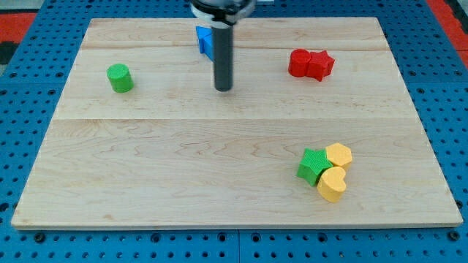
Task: Push the green circle down and a bit right
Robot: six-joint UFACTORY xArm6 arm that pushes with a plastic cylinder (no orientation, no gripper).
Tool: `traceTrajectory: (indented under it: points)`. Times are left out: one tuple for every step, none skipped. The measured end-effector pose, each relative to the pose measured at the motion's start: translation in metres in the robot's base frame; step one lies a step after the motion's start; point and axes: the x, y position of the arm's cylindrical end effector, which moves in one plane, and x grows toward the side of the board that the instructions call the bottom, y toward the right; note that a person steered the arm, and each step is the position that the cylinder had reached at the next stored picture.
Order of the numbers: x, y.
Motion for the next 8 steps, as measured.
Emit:
traceTrajectory:
  points:
    - [-0.02,-0.057]
    - [-0.049,-0.067]
    - [-0.072,-0.1]
    - [-0.072,-0.162]
    - [-0.059,-0.187]
    - [-0.026,-0.183]
    - [-0.001,-0.166]
    - [0.014,-0.154]
